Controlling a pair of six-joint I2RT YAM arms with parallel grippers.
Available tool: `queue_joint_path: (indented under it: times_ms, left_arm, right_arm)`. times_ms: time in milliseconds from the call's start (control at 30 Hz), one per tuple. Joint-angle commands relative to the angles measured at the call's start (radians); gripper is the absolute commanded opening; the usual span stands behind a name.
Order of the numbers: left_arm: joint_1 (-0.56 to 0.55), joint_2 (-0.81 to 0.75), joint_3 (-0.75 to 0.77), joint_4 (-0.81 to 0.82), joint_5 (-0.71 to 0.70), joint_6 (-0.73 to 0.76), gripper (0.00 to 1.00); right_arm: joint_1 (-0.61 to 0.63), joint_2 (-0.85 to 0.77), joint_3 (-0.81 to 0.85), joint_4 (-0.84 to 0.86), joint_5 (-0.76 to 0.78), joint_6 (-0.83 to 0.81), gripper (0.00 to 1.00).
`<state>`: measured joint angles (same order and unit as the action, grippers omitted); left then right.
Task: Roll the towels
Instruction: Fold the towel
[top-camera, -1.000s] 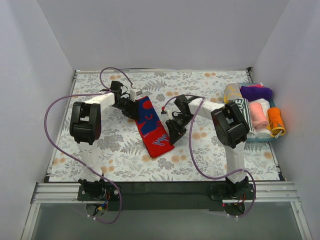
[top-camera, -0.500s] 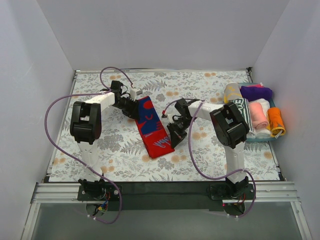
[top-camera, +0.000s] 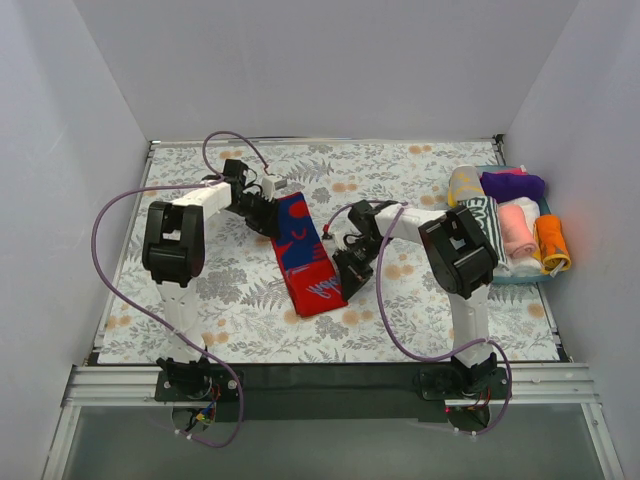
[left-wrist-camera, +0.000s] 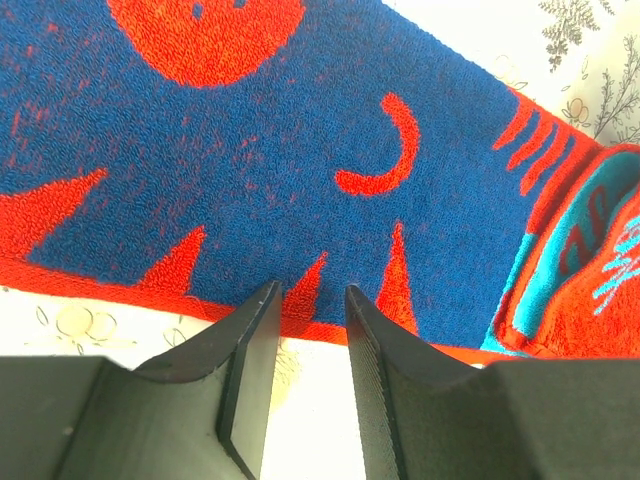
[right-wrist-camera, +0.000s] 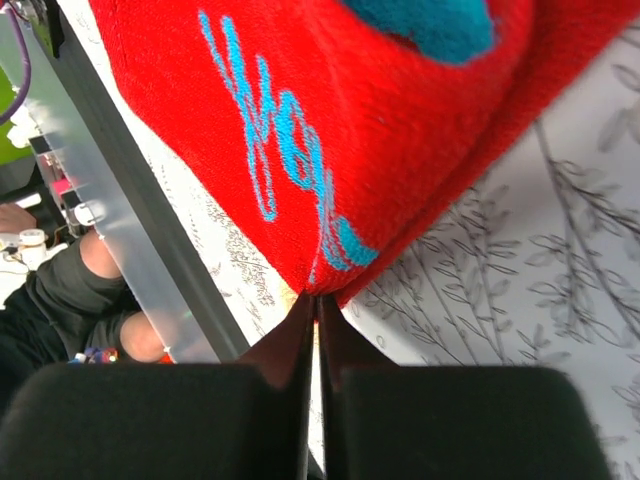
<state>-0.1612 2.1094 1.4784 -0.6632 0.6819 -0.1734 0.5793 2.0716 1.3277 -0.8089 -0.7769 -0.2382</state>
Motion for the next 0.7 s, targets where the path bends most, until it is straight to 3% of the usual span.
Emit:
queue_joint_path:
  times_ms: [0, 200, 333, 367, 500, 533, 667]
  left_arm:
    - [-0.003, 0.064, 0.029, -0.010, -0.113, 0.074, 0.32]
    - [-0.001, -0.012, 0.105, -0.078, 0.094, 0.201, 0.37]
    - [-0.004, -0.158, 0.083, -0.082, 0.169, 0.248, 0.41]
    - [-0.004, -0.189, 0.066, -0.079, 0.168, 0.253, 0.41]
    - [-0.008, -0.402, -0.100, -0.007, 0.142, 0.262, 0.42]
    - [-0.018, -0.513, -0.225, 0.022, 0.127, 0.271, 0.44]
    - [-0.215, -0.742, -0.481, 0.144, -0.115, 0.351, 0.44]
  right_arm:
    - [0.025, -0.022, 0.004, -0.012, -0.036, 0.000, 0.12]
    - [0.033, -0.056, -0.004, -0.007, -0.111, 0.025, 0.34]
    - [0.030, -0.109, -0.004, -0.006, -0.047, 0.027, 0.34]
    - [0.024, -0.120, 0.002, -0.006, -0.024, 0.025, 0.29]
    - [-0.030, -0.163, 0.051, 0.002, 0.080, 0.019, 0.20]
    - [-0.047, -0.168, 0.074, 0.004, 0.074, 0.019, 0.20]
    - [-0.045, -0.153, 0.197, 0.011, 0.019, 0.022, 0.37]
